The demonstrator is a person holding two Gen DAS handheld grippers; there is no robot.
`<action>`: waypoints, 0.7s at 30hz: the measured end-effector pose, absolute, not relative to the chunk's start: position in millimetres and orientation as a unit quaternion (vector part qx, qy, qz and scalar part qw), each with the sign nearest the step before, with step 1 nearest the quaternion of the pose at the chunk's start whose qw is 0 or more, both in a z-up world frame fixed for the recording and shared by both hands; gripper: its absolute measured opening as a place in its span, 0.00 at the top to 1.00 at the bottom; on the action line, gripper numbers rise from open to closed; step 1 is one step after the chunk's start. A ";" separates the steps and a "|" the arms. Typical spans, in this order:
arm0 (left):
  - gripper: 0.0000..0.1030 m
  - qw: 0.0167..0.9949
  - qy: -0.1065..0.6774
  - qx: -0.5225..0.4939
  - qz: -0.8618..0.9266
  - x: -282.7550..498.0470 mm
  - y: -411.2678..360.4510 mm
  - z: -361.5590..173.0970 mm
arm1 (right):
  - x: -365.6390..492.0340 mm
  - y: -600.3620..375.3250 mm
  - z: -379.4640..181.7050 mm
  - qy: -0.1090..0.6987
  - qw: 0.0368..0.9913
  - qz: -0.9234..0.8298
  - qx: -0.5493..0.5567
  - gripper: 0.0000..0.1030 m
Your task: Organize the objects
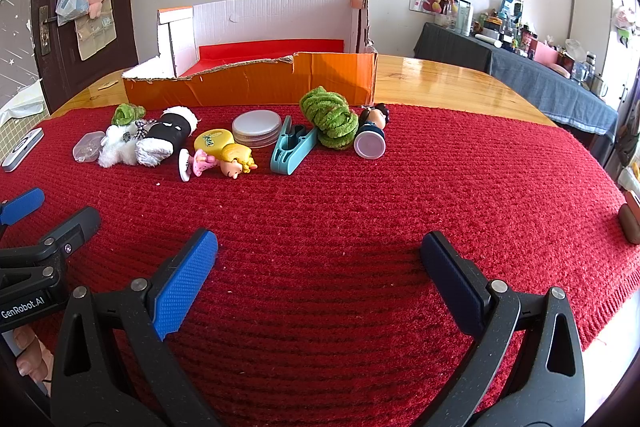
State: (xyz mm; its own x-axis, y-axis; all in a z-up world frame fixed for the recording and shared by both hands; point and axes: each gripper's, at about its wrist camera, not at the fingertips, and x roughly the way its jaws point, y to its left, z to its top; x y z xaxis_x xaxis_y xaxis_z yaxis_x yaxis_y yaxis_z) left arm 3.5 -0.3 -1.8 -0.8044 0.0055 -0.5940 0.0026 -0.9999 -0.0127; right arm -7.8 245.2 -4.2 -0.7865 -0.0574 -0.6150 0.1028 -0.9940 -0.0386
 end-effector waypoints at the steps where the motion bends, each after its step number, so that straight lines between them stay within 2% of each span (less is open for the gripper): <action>1: 0.00 0.001 -0.006 -0.313 0.950 3.6 -0.3 -1.8 | -7.8 245.1 -4.2 0.035 0.042 -0.944 0.324 0.00; 21: 0.00 0.002 -0.007 -0.316 0.949 6.5 -2.3 -2.4 | -4.6 249.6 3.8 0.026 0.050 -0.944 0.325 0.00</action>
